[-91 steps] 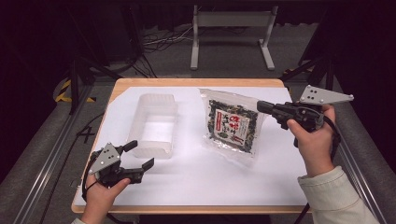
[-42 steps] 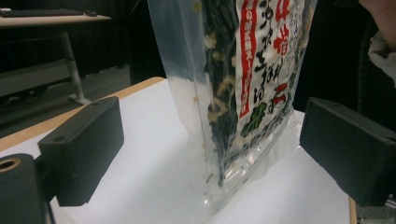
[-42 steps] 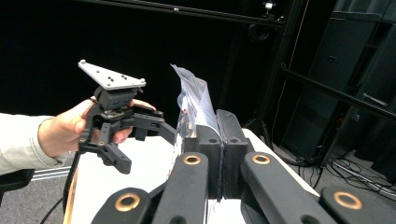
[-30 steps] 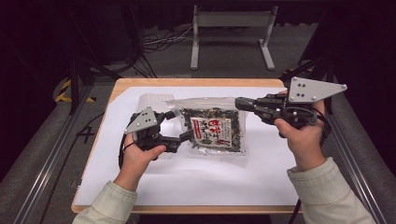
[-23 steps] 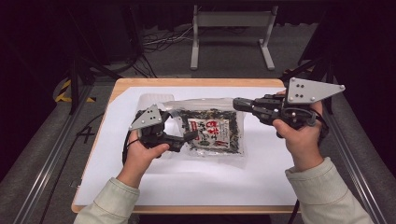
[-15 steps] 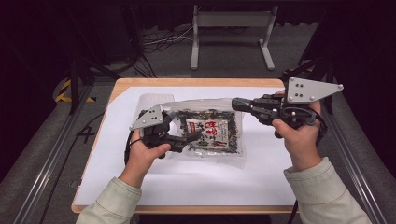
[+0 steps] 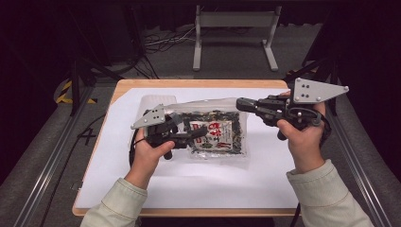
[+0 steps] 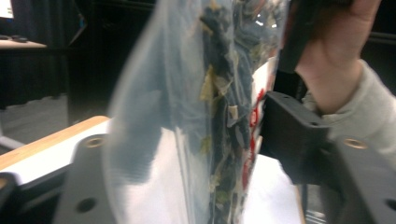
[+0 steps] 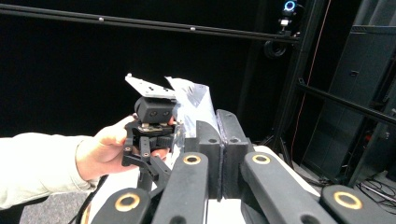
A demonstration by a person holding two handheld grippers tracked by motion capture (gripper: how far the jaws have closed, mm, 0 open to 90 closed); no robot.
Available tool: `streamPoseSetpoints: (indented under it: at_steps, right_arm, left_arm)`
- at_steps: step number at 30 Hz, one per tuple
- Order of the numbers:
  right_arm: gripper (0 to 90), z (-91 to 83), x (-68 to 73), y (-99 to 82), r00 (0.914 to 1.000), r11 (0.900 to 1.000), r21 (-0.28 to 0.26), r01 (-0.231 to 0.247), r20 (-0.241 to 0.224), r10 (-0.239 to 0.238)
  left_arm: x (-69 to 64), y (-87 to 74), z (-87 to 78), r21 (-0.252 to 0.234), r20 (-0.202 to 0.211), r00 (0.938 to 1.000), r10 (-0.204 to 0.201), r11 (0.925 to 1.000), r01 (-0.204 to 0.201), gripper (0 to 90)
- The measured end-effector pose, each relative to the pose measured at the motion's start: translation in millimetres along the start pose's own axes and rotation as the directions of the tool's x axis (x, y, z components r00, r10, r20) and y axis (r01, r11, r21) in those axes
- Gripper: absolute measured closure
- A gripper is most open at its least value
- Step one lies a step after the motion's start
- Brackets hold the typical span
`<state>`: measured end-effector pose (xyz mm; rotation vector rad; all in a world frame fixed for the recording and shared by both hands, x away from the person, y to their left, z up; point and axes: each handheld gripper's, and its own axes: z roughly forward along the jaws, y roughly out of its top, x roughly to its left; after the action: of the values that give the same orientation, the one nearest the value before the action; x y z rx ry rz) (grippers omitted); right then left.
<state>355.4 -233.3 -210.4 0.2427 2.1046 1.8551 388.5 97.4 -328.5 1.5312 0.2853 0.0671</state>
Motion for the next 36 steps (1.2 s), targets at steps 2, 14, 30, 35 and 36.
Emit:
streamPoseSetpoints:
  at_steps: [2, 14, 30, 35, 36]
  right_arm:
    - [90.0, -2.1, -0.9, -0.5, 1.0, 1.0, -0.004, -0.005, 0.004, 0.005]
    - [89.9, -7.0, -5.4, -4.1, 0.9995, 0.9998, -0.01, -0.016, 0.028, 0.016]
    - [86.8, -10.9, -10.8, -8.2, 0.997, 0.9998, 0.008, -0.02, 0.075, 0.019]
    - [84.7, -11.6, -11.0, -8.4, 0.9961, 0.9998, 0.011, -0.019, 0.086, 0.018]
    - [84.0, -11.8, -10.8, -8.2, 0.996, 0.9997, 0.012, -0.02, 0.088, 0.019]
  left_arm:
    - [0.5, 0.3, -1.5, -0.008, 0.022, 0.9997, -0.007, 0.9999, 0.007, 52.2]
    - [-3.6, 3.6, -1.6, 0.017, 0.063, 0.998, 0.004, 0.9998, -0.005, 64.4]
    - [-7.7, 7.7, -1.4, 0.031, 0.083, 0.9962, 0.026, 0.9991, -0.029, 71.6]
    - [-9.6, 8.1, -1.2, 0.026, 0.08, 0.9966, 0.021, 0.9994, -0.023, 71.8]
    - [-9.8, 8.5, -1.2, 0.027, 0.078, 0.9967, 0.022, 0.9994, -0.024, 71.8]
